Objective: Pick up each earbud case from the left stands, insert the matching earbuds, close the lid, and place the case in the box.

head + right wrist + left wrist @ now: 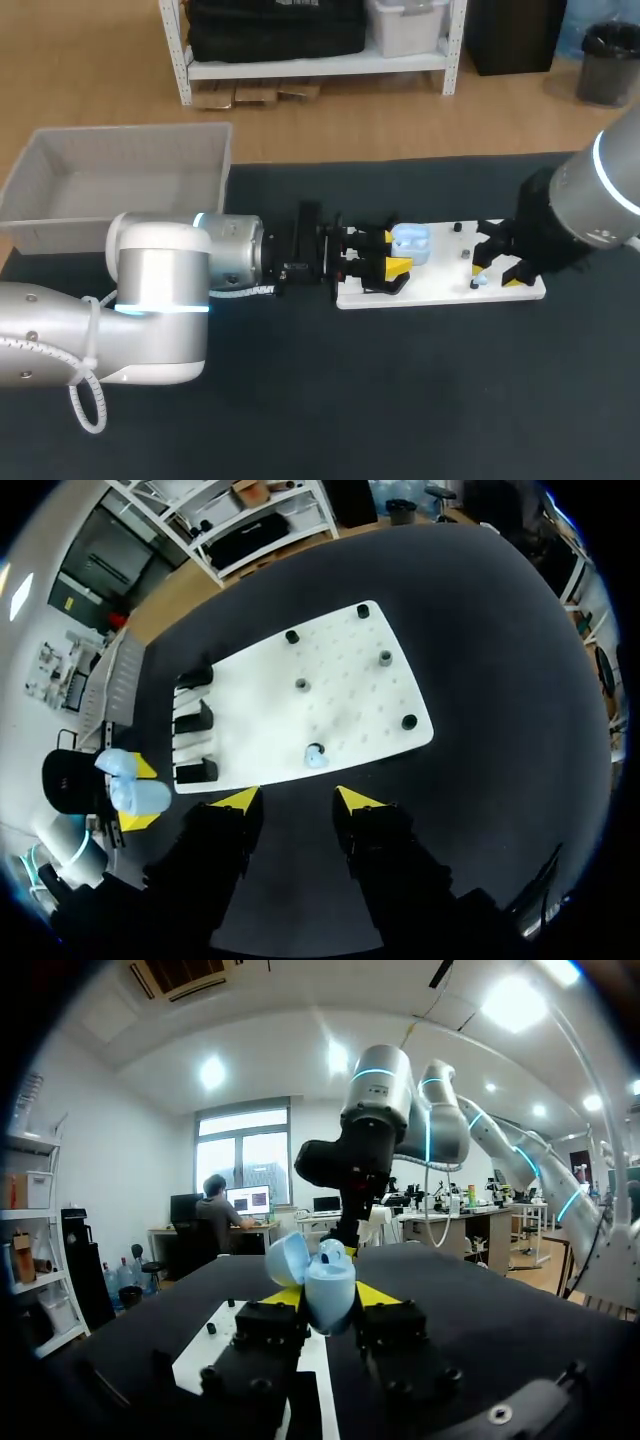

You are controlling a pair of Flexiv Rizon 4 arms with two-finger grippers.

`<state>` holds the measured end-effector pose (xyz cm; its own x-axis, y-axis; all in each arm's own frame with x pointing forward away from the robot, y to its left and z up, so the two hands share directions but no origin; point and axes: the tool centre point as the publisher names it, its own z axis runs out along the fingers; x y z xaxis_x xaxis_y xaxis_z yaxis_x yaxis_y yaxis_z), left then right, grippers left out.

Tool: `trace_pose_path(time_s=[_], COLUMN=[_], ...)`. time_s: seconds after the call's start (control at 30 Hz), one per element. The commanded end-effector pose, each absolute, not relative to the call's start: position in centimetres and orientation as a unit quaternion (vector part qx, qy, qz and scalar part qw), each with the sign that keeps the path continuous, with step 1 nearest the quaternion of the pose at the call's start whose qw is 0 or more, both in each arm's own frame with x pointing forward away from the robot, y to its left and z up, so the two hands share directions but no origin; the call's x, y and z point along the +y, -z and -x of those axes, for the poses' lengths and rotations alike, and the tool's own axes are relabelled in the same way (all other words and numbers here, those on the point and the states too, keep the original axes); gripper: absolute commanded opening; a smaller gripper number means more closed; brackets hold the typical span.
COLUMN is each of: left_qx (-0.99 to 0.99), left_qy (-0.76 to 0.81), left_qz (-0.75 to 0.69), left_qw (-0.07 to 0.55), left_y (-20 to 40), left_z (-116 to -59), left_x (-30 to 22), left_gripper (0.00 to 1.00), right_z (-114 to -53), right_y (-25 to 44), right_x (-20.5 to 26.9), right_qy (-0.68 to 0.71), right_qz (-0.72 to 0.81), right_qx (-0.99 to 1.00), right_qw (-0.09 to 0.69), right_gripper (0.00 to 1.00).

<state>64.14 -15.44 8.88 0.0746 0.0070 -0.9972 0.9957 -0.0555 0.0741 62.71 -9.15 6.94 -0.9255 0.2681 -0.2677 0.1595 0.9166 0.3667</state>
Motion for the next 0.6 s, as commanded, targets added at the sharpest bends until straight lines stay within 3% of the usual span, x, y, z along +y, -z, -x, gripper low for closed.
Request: trace_pose_path(time_s=[0.03, 0.6], left_qx=[0.47, 0.47], left_qy=[0.491, 0.491], left_qz=[-0.534, -0.534], left_qw=[0.503, 0.503], left_y=[-8.8, -8.8], left_z=[-64.1, -64.1], left_x=[-15.5, -15.5], left_gripper=[0.0, 0.0], right_z=[-63.6, -64.9], right_y=[-5.9, -3.4], right_x=[-8.9, -9.4], right_qy=[-0.169, -0.149], right_qz=[-0.113, -0.121], right_qx=[0.965, 0.969], right_qw=[0.164, 0.157], right_gripper=[0.42, 0.36])
